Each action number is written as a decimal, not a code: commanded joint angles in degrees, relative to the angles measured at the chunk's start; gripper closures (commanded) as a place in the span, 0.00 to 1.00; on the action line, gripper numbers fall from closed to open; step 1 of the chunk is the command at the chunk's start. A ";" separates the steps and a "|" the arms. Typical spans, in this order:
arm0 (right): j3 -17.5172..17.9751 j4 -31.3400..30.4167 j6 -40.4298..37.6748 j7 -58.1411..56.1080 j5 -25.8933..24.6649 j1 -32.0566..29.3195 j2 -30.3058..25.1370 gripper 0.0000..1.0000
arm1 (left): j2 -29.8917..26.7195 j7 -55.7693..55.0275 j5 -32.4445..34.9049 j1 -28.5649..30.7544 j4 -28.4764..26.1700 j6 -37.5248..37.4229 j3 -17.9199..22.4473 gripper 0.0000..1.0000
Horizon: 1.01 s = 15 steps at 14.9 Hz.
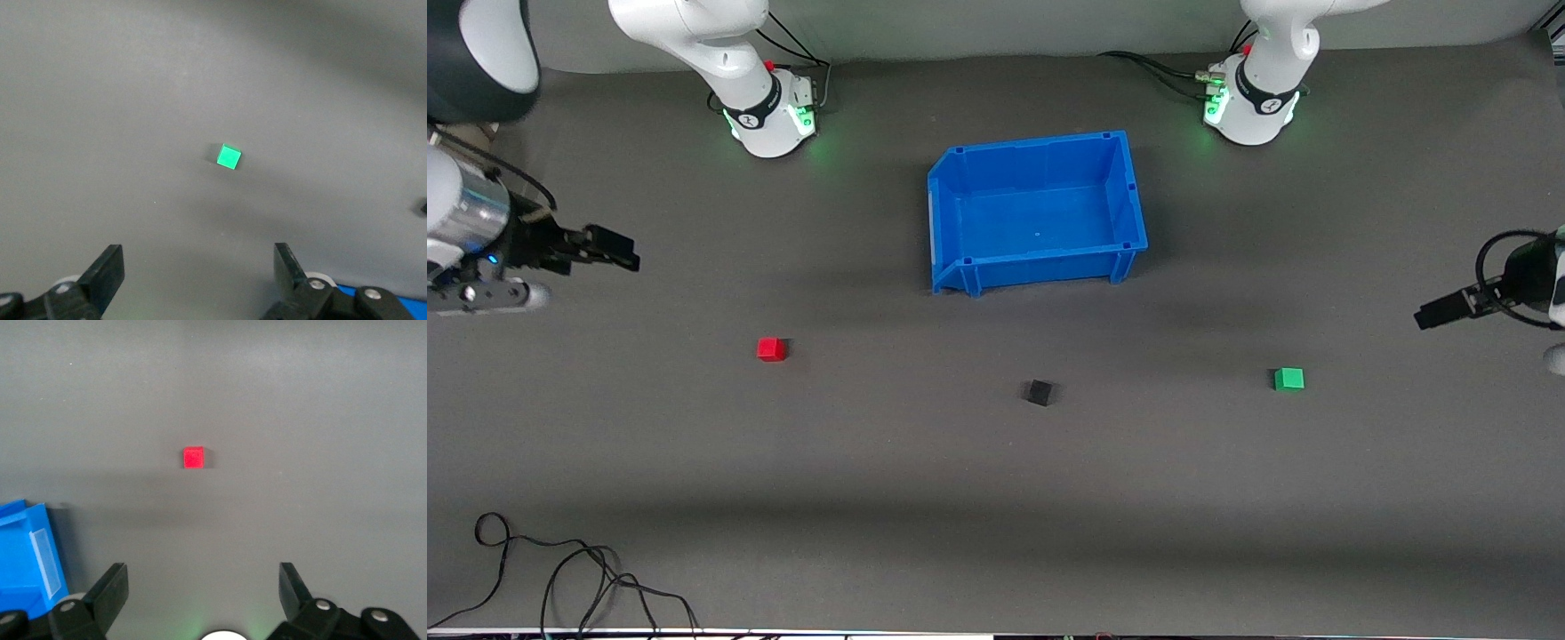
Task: Attach green and red cubes to black cube
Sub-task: 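Reach the right gripper to the red cube while the left gripper reaches the green cube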
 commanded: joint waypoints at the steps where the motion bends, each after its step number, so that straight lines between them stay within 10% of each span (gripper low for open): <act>1: -0.15 -0.05 2.97 1.82 -0.92 1.95 2.75 0.01 | 2.44 -7.99 0.47 1.02 0.18 0.34 -0.19 0.00; 15: -0.24 -24.57 36.46 8.15 2.59 4.24 8.89 0.03 | 16.24 -56.60 0.03 3.57 -8.52 17.82 -0.28 0.03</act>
